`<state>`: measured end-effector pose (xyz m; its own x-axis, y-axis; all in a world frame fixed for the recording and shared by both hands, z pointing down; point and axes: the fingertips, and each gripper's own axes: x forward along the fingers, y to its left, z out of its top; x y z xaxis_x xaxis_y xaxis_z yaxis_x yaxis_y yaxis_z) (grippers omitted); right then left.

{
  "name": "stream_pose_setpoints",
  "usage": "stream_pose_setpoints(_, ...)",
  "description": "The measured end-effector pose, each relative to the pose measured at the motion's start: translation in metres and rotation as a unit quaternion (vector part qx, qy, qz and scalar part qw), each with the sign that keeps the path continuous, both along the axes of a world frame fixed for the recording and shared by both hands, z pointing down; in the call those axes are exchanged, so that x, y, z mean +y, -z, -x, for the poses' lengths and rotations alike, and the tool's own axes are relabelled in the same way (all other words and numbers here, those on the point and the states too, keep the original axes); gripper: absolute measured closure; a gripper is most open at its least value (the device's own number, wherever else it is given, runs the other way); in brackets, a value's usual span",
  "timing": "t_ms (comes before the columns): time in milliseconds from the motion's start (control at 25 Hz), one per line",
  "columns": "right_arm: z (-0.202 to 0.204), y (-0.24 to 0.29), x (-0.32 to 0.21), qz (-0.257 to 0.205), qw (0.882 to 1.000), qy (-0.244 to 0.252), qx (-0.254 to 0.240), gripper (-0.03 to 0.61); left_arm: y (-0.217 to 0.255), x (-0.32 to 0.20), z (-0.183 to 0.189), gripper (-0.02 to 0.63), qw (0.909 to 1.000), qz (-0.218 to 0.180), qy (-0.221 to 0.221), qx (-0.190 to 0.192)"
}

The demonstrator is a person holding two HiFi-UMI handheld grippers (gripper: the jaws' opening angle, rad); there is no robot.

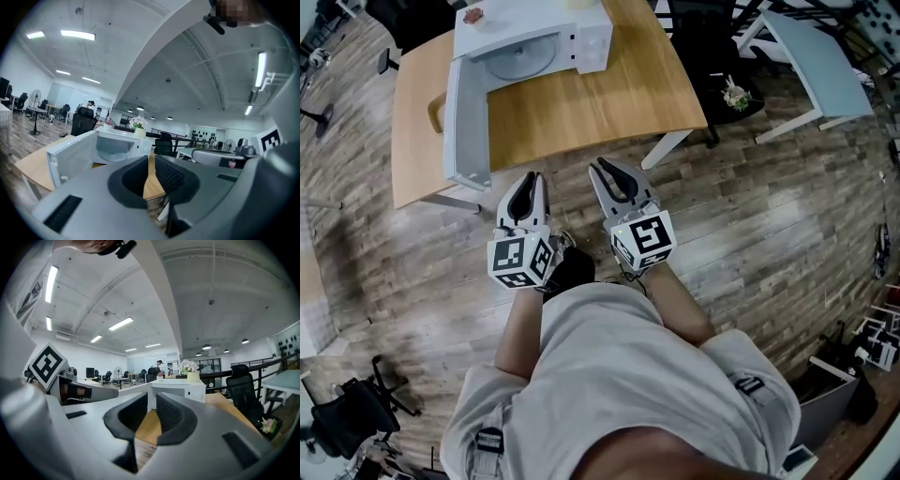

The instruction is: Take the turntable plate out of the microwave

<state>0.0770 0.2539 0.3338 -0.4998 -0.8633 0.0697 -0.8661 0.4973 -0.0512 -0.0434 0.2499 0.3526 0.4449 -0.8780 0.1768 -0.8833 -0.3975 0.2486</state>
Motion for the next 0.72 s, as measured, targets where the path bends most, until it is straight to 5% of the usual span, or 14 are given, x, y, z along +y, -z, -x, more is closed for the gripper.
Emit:
stream_pose_setpoints(320,0.028,-0.018,-0.064,0.033,0.999,-0.017,0.003,0.512,-0.007,-0.07,0.013,0.555,0.999,0.011,-0.042,0.014)
stream_pose_setpoints(720,0.039,-0.052,-0.126,0.086,0.996,-0.018,-0.008,0.505,-0.037,-0.134,0.03,0.555,0.9974,0.052,-0.04,0.028)
